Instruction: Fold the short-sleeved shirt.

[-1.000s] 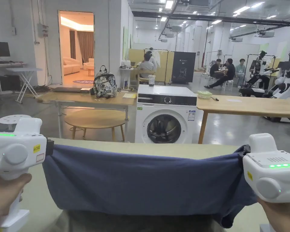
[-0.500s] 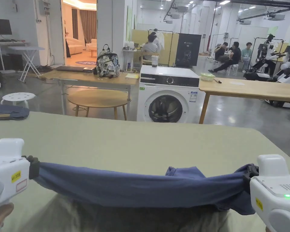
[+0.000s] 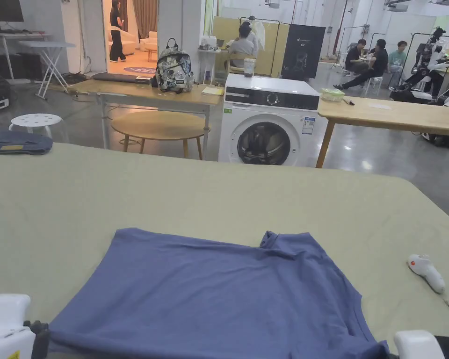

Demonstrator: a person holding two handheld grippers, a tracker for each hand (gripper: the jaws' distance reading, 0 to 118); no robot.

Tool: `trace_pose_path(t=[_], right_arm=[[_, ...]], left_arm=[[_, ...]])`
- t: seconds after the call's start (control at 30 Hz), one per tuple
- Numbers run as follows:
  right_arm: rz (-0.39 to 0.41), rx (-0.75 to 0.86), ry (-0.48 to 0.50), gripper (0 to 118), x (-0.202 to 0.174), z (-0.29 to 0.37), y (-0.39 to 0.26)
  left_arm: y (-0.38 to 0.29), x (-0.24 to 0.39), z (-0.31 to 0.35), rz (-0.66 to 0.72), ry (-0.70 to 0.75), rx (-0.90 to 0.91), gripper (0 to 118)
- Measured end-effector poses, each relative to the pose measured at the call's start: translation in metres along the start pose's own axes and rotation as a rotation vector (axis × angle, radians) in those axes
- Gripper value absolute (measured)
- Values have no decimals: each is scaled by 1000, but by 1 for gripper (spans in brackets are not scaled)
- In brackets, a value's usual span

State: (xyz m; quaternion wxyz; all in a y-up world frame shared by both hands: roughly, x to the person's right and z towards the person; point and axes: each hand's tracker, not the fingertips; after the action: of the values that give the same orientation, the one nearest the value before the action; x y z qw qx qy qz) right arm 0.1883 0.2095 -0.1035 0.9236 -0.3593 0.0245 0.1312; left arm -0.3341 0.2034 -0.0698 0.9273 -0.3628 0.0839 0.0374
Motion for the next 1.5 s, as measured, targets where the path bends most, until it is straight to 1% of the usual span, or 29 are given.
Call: trace_pose_path(t=[0.07, 0.17, 0.3, 0.37, 0.47, 0.53, 0.57, 0.6, 0.63, 0.67, 0.7, 0.77, 0.8, 0.87, 0.93, 1.07, 1.1, 1.17, 1.2, 1.23, 1.27, 1.33, 1.37, 1.4, 1.43, 1.47, 1.5], right_arm=[[45, -74, -3, 1, -5, -12, -12], [68, -159, 13, 1, -7, -42, -30], [57, -251, 44, 2, -4, -70, -41], [61, -270, 46, 2, -2, -82, -45], [39, -275, 52, 5, 2, -90, -45], [33, -283, 50, 8, 2, -89, -41], [34, -285, 41, 14, 5, -88, -40], [45, -286, 17, 27, 5, -85, -37], [60, -281, -33, 52, 5, -81, -33], [58, -271, -62, 68, 7, -77, -28], [42, -243, -63, 73, 6, -66, -22], [-12, -166, -45, 73, 9, -54, -8], [-34, -130, -44, 73, 9, -49, -1], [-72, -28, -47, 73, 7, -43, 14], [-102, 94, -26, 73, 0, -36, 26], [-158, 302, 7, 71, -25, -19, 49], [-168, 341, 16, 68, -31, -24, 52], [-186, 435, 29, 53, -45, -19, 58], [-191, 468, 28, 45, -51, -17, 62], [-198, 512, 33, 30, -58, -12, 66], [-197, 538, 37, 25, -63, -10, 69], [-210, 590, 29, 17, -71, -6, 74], [-208, 622, 29, 11, -75, -6, 77], [-206, 635, 32, 10, -78, -4, 78], [-210, 637, 37, 3, -79, -3, 80], [-223, 651, 34, 0, -81, -1, 81], [-225, 651, 28, 0, -83, -1, 83]], left_arm=[[-8, 1, -13, -35, 6, -66, 0], [-18, 3, -31, -61, 5, -154, 0], [-28, 4, -51, -101, 29, -255, 0], [-31, 4, -53, -87, 23, -256, 0], [-29, 6, -54, -94, 23, -264, 0], [-29, 8, -51, -107, 26, -264, 0], [-28, 8, -48, -111, 26, -262, 2], [-26, 8, -45, -104, 24, -259, 6], [-24, 6, -41, -78, 22, -256, 15], [-19, 5, -36, -46, 11, -247, 28], [-15, 3, -31, -12, -18, -226, 37], [-5, 1, -22, 41, -67, -154, 48], [1, 2, -18, 51, -72, -121, 52], [14, 8, -9, 58, -85, -30, 52], [23, 15, -7, 35, -82, 61, 52], [40, 38, 2, 13, -77, 211, 52], [43, 44, 5, 11, -72, 253, 52], [48, 54, 8, 9, -60, 326, 50], [50, 58, 10, 6, -56, 361, 45], [52, 64, 13, 2, -44, 402, 32], [53, 69, 16, -6, -32, 428, 25], [55, 77, 21, -6, -3, 472, 19], [55, 80, 24, -2, 10, 500, 13], [56, 82, 26, -4, 14, 510, 10], [57, 84, 28, -3, 4, 517, 3], [57, 86, 29, -5, 11, 533, 0], [57, 88, 31, -13, 25, 544, 0]])
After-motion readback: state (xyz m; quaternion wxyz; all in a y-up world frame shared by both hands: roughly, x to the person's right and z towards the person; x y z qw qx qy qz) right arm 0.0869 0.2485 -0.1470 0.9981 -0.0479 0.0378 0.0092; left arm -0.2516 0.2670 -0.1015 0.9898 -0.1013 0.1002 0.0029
